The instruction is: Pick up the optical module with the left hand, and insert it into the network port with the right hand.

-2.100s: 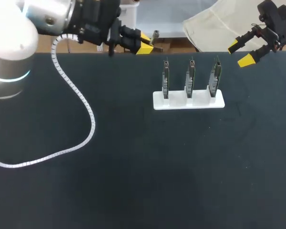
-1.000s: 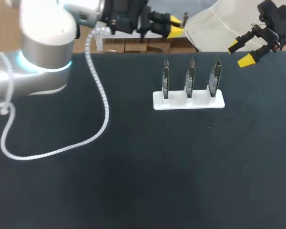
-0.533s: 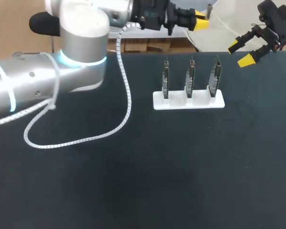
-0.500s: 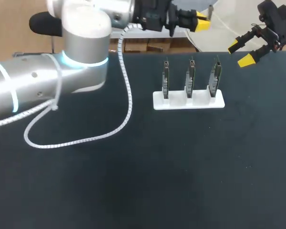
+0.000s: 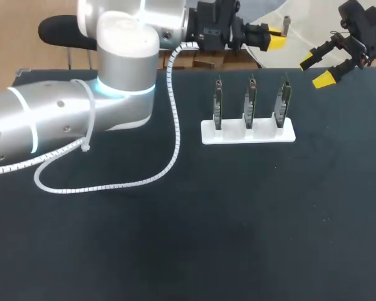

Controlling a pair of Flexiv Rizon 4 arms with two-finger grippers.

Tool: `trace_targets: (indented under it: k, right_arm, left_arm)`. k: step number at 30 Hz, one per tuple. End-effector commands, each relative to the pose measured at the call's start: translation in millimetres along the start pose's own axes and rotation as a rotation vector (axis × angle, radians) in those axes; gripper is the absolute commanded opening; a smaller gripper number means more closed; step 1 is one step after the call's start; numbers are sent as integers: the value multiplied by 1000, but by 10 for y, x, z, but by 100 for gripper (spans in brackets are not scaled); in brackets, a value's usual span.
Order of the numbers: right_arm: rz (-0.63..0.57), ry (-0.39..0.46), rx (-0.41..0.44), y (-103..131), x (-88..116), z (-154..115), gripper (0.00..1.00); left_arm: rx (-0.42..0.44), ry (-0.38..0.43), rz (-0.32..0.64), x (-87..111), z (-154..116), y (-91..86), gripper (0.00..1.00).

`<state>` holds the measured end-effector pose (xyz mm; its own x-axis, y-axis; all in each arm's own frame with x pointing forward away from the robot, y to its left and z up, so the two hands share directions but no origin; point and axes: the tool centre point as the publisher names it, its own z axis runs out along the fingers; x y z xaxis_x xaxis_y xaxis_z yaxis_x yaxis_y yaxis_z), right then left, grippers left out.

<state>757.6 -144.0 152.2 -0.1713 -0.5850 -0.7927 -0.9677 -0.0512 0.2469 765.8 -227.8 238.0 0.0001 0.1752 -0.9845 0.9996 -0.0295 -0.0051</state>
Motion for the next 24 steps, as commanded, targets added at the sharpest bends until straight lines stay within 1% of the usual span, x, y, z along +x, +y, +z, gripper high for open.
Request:
trace_targets:
  k: [1,9,12,19,24]
  right_arm:
    - [0,0,1,1,0,0,100]
    - [0,0,1,1,0,0,100]
    - [0,0,1,1,0,0,100]
    - [0,0,1,1,0,0,100]
    - [0,0,1,1,0,0,100]
  left_arm:
    - [-7,-3,2,6,-12,-25,0]
    - [-7,-3,2,6,-12,-25,0]
    - [-18,-3,-8,15,-59,-52,0]
    - [-36,-5,-32,12,-75,-64,0]
    - [-29,-6,-47,48,4,-62,0]
